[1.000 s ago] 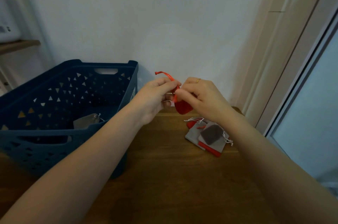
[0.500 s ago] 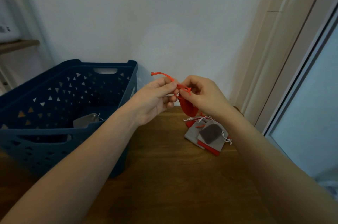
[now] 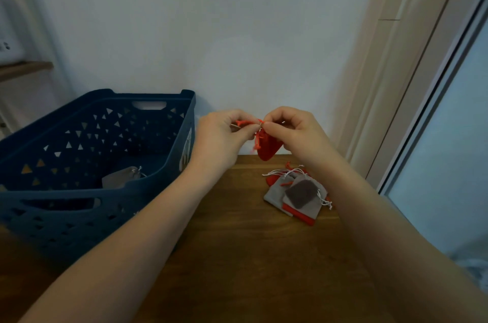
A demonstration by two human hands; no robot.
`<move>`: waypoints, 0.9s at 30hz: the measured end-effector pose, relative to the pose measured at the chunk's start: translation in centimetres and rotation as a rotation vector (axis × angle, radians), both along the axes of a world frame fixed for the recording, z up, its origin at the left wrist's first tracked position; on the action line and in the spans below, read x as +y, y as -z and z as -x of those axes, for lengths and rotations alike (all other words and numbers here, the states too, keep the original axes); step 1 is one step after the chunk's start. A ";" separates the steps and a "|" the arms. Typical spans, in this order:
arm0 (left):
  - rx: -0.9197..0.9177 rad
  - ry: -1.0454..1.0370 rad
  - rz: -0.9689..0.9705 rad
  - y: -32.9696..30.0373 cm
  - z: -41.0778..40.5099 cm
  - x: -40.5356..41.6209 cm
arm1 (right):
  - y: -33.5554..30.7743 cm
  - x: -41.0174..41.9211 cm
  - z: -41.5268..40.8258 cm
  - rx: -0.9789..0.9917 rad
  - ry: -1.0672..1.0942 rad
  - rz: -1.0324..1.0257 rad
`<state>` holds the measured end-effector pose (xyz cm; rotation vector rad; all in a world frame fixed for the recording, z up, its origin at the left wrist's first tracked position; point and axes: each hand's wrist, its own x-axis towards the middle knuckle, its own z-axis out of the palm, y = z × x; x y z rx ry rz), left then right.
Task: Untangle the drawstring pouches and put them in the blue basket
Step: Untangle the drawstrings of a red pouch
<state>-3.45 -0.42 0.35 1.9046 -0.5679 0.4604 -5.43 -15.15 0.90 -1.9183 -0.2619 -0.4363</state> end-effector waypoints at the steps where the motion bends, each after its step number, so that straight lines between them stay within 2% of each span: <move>1: -0.053 -0.039 -0.018 0.0 0.2 -0.2 | 0.1 0.1 0.0 -0.014 0.006 -0.018; 3: -0.104 -0.080 -0.020 0.0 0.4 -0.6 | 0.3 0.2 -0.1 -0.042 0.019 -0.045; 7: -0.092 -0.120 -0.008 0.4 0.4 -0.7 | 0.7 0.1 0.2 -0.034 -0.001 -0.096; 10: -0.091 -0.140 -0.106 0.3 0.1 -0.6 | 0.9 -0.2 0.4 -0.001 -0.042 -0.084; 13: -0.210 -0.156 -0.212 0.1 -0.2 -0.6 | 1.0 -0.3 -0.1 0.075 -0.096 -0.131; 16: -0.313 -0.177 -0.196 0.1 -0.3 -0.6 | 0.8 -0.3 -0.5 0.100 -0.121 -0.197; 21: -0.358 -0.115 -0.203 0.1 -0.7 -0.4 | 0.9 -0.4 -1.0 0.180 -0.163 -0.223; 27: -0.362 -0.024 -0.285 -0.6 -1.0 0.3 | 1.1 0.0 -1.2 0.174 -0.178 -0.217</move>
